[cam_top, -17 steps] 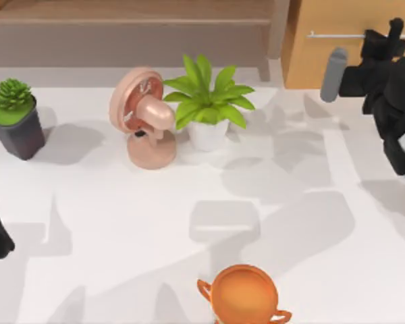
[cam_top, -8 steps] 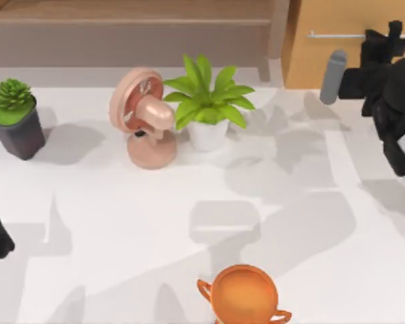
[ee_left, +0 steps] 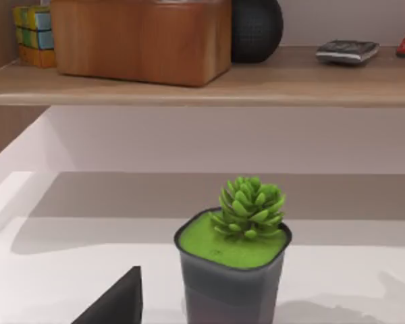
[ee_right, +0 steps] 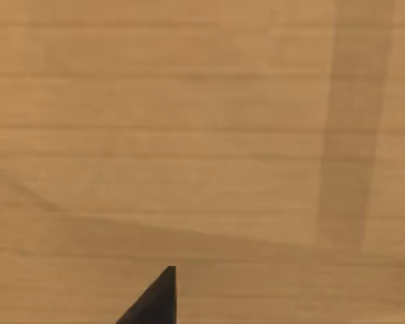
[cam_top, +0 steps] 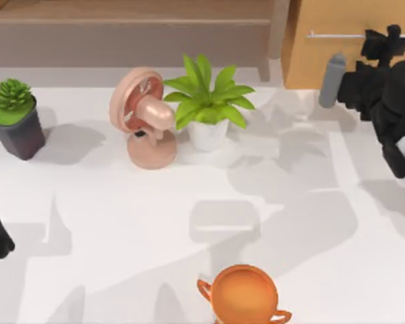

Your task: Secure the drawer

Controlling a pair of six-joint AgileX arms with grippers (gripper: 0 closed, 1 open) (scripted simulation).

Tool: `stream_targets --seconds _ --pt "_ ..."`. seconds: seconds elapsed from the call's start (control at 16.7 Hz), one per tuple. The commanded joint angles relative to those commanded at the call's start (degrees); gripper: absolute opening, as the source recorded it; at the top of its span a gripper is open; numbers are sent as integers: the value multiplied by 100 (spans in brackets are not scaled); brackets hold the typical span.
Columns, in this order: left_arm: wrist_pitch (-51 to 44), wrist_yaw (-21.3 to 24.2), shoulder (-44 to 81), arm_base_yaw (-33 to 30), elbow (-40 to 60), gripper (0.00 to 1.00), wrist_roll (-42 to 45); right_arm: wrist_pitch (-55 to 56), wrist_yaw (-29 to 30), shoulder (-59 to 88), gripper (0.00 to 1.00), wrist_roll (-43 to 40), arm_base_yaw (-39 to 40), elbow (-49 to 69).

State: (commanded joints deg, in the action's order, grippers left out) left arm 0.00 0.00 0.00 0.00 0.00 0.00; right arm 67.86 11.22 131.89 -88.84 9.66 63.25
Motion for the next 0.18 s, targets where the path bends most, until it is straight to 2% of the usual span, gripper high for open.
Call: stream_targets --seconds 0.18 --pt "0 0 0 0 0 100 0 0 0 0 100 0 0 0"
